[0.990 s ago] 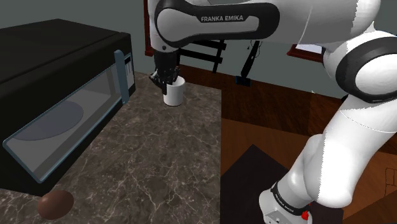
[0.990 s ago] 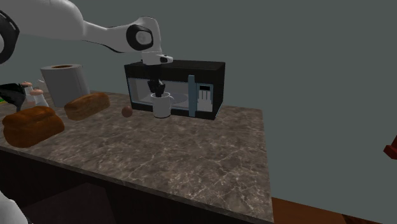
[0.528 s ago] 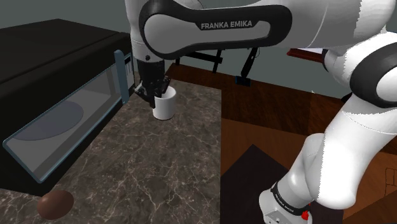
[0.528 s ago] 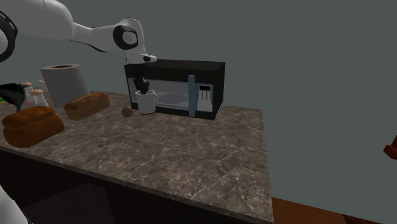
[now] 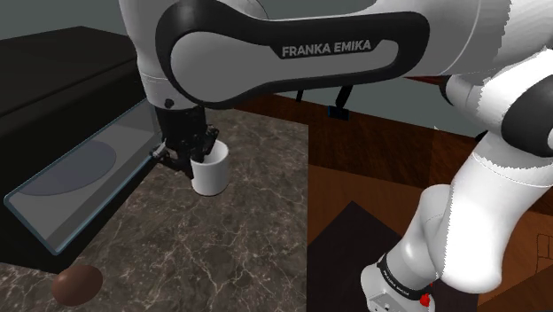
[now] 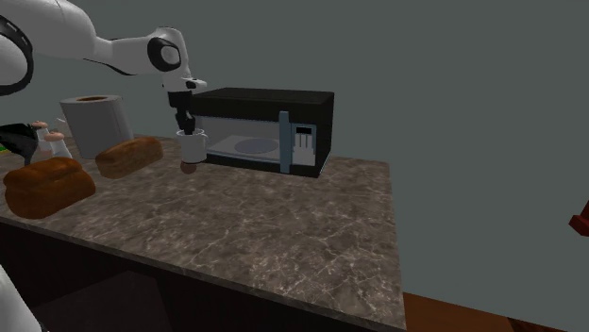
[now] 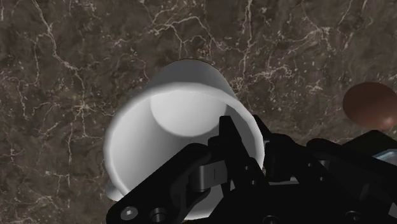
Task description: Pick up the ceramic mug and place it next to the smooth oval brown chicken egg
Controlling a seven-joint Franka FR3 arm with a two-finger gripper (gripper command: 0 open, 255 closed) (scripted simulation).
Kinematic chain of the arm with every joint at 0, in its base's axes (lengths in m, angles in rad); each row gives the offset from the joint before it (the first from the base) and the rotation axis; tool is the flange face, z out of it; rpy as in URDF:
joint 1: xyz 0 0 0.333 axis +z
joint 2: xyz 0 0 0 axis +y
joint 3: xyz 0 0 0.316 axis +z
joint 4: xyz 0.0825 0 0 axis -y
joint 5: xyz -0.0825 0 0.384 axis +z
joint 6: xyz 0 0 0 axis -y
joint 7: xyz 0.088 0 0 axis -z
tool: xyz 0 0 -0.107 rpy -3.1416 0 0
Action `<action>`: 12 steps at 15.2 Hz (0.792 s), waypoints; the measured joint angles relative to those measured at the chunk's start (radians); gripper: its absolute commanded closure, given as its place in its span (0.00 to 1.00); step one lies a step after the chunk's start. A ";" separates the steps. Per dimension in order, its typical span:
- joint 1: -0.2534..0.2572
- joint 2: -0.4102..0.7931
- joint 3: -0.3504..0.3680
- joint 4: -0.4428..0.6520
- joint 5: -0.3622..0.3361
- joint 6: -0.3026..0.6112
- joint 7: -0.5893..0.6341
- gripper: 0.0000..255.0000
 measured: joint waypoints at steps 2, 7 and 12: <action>0.029 0.023 0.020 0.031 -0.007 -0.012 0.049 1.00; 0.101 0.086 0.062 0.112 -0.028 -0.041 0.161 1.00; 0.187 0.169 0.099 0.221 -0.059 -0.080 0.275 1.00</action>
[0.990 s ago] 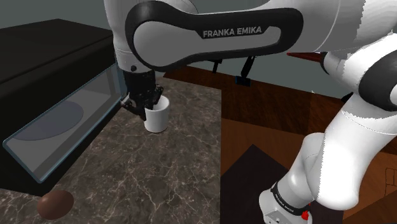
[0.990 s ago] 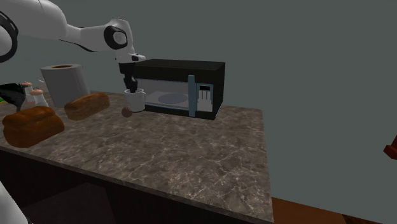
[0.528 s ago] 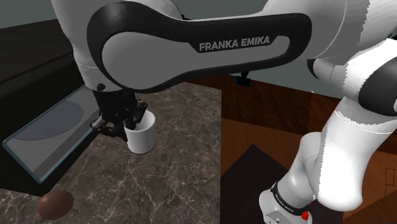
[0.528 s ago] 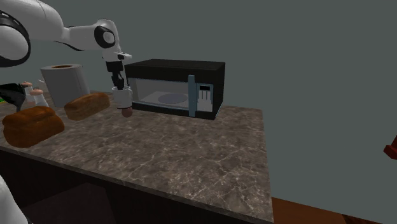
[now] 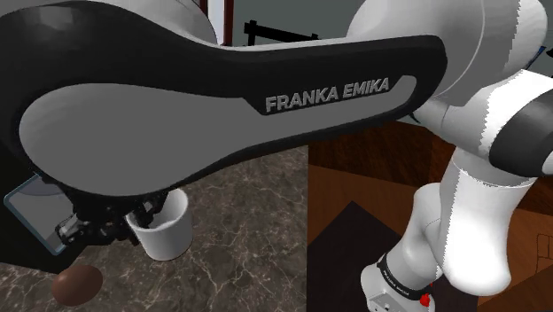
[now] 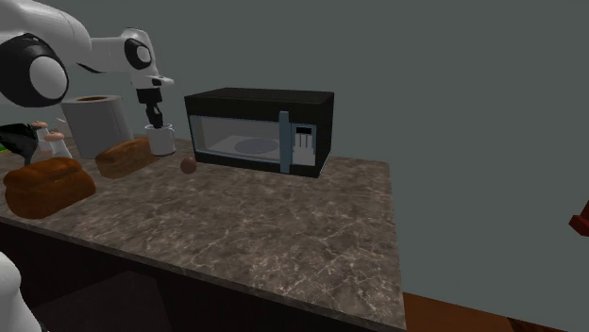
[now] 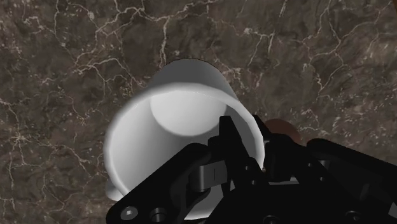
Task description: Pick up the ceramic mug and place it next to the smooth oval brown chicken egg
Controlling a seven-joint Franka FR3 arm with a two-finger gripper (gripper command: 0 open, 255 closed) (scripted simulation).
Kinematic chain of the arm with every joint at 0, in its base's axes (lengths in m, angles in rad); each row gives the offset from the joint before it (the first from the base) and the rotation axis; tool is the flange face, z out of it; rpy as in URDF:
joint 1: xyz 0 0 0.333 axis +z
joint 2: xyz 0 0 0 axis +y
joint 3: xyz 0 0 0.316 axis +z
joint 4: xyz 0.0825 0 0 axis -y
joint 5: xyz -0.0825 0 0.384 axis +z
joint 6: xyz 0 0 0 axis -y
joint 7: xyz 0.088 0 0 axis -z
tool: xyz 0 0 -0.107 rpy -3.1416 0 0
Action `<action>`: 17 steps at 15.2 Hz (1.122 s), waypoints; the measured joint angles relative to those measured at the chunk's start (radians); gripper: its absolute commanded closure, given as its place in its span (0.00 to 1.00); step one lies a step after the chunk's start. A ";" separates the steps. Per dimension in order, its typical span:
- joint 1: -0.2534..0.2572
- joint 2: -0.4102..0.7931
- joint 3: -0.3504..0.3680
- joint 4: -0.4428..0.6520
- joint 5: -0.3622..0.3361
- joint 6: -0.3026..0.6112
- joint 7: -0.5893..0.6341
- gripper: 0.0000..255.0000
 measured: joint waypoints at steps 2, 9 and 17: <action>0.040 0.053 0.010 0.065 -0.020 -0.018 0.044 1.00; 0.162 0.196 0.029 0.260 -0.070 -0.084 0.156 1.00; 0.147 0.190 0.027 0.144 -0.070 0.025 0.165 1.00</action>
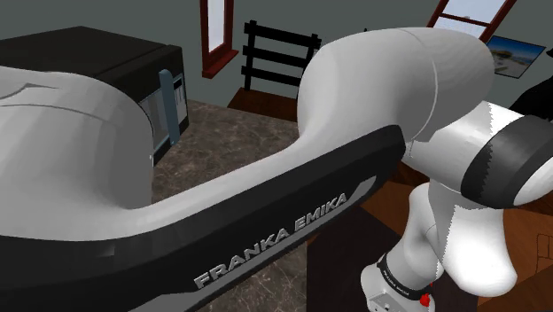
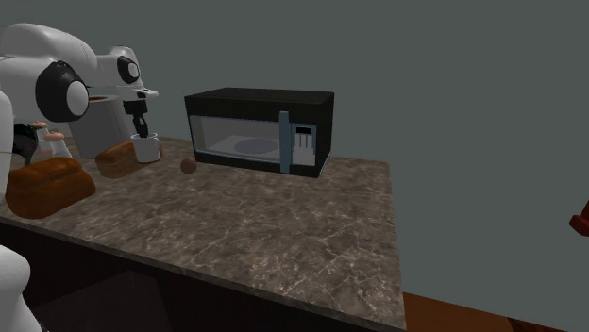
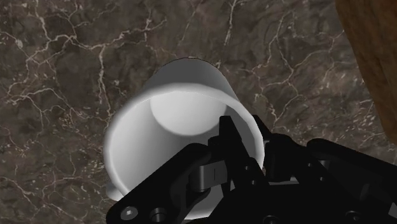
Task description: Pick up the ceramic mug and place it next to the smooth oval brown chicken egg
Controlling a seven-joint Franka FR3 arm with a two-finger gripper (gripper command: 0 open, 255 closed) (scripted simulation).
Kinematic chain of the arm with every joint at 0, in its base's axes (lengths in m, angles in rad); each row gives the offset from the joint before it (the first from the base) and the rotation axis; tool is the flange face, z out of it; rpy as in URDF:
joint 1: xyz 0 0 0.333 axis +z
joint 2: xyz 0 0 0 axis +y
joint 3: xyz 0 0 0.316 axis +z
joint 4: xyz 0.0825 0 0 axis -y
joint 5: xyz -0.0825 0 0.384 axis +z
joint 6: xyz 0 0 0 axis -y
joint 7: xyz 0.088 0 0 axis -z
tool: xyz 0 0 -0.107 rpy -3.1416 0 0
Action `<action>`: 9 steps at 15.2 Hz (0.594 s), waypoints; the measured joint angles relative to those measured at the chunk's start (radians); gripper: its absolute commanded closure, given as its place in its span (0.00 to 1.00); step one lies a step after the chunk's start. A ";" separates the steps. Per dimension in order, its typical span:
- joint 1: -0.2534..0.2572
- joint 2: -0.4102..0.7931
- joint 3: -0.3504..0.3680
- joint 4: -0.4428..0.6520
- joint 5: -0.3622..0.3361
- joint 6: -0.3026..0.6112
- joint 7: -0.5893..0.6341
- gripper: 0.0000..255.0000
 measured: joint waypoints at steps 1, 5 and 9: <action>-0.001 0.000 0.000 -0.012 -0.001 0.012 0.002 1.00; -0.006 -0.001 -0.001 -0.070 -0.002 0.068 0.007 1.00; -0.010 0.006 -0.004 -0.110 -0.006 0.114 0.011 1.00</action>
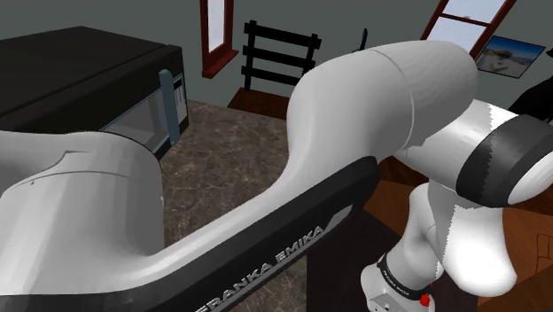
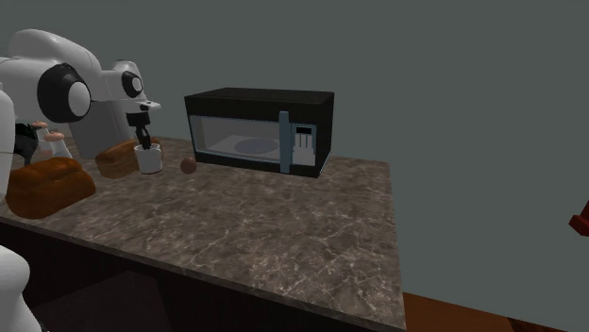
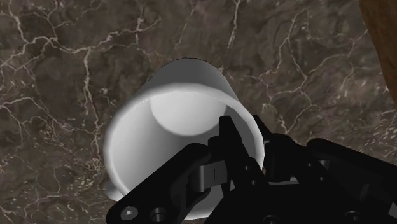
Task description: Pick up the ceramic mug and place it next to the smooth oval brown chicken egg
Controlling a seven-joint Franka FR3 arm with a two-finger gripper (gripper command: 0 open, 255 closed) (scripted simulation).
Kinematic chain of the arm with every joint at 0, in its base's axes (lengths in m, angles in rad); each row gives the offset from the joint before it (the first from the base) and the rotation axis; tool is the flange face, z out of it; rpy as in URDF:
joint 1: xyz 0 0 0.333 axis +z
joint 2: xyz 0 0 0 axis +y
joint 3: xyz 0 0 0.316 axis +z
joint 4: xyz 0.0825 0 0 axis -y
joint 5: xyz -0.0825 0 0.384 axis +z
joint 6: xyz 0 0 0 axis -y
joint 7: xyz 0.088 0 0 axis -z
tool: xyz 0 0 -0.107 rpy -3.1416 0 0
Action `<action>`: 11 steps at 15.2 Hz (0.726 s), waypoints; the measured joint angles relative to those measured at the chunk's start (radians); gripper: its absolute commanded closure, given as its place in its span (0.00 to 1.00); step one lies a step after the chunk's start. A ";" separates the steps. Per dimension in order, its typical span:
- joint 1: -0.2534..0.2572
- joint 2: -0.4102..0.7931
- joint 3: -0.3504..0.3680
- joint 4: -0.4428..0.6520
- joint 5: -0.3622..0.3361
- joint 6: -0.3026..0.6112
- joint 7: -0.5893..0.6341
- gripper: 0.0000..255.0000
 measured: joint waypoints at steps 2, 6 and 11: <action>0.002 0.010 -0.002 -0.016 -0.004 0.025 0.005 1.00; -0.003 0.015 -0.005 -0.062 -0.009 0.076 0.009 1.00; -0.003 0.036 -0.010 -0.097 -0.019 0.130 0.015 1.00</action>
